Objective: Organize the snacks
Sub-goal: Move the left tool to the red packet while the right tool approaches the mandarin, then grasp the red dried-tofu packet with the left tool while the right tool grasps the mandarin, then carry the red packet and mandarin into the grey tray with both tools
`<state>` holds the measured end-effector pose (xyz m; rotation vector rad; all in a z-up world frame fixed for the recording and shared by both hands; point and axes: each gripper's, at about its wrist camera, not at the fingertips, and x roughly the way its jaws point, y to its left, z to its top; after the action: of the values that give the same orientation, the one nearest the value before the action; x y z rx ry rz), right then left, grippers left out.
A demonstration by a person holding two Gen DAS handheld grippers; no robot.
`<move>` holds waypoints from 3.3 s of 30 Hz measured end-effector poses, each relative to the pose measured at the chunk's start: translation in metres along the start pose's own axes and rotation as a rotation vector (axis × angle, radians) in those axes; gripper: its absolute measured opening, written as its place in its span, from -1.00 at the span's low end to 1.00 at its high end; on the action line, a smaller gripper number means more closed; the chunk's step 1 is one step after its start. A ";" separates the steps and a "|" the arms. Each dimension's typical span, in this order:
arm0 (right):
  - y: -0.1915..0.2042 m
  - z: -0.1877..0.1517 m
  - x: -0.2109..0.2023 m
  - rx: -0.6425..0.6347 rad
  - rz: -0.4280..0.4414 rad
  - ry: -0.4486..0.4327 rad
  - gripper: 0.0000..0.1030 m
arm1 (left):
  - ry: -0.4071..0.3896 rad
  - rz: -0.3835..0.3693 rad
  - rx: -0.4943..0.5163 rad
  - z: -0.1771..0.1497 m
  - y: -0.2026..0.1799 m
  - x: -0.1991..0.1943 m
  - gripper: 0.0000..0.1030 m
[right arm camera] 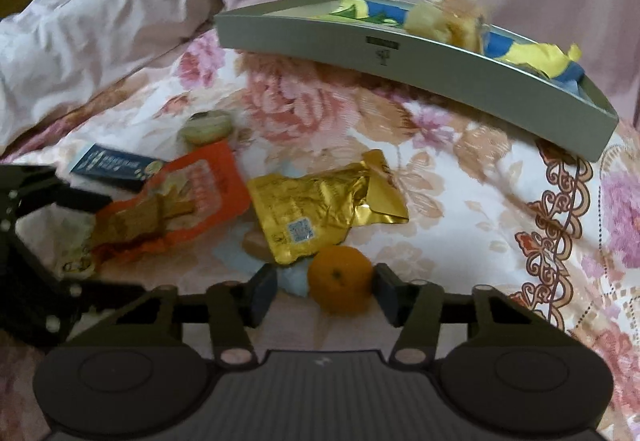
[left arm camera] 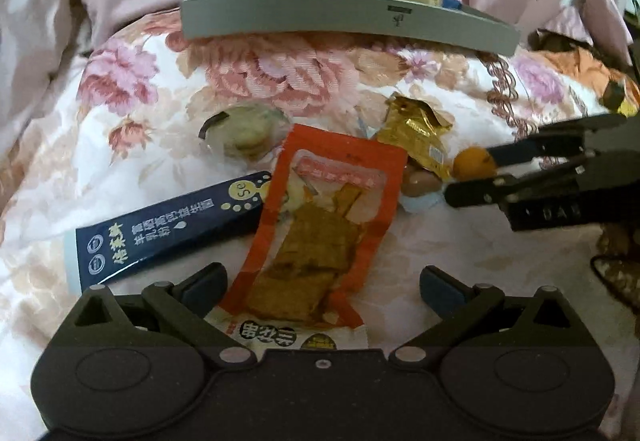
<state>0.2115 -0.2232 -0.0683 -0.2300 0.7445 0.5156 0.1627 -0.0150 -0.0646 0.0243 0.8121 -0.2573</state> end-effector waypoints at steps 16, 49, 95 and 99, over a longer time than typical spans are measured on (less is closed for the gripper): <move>0.009 0.000 -0.002 0.011 0.049 0.021 -0.10 | -0.049 0.053 0.030 -0.002 0.004 0.002 0.74; 0.024 -0.005 0.002 -0.001 -0.011 -0.008 -0.27 | -0.043 0.030 -0.013 0.008 -0.010 0.008 0.26; 0.025 -0.002 -0.066 0.020 -0.012 -0.326 -0.27 | -0.360 0.147 -0.279 0.008 -0.030 -0.052 -0.07; 0.021 0.003 -0.076 0.045 -0.036 -0.374 -0.26 | -0.400 0.149 -0.300 0.023 -0.032 -0.057 -0.06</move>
<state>0.1549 -0.2324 -0.0138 -0.1003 0.3869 0.4898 0.1339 -0.0363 -0.0049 -0.2409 0.4404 0.0049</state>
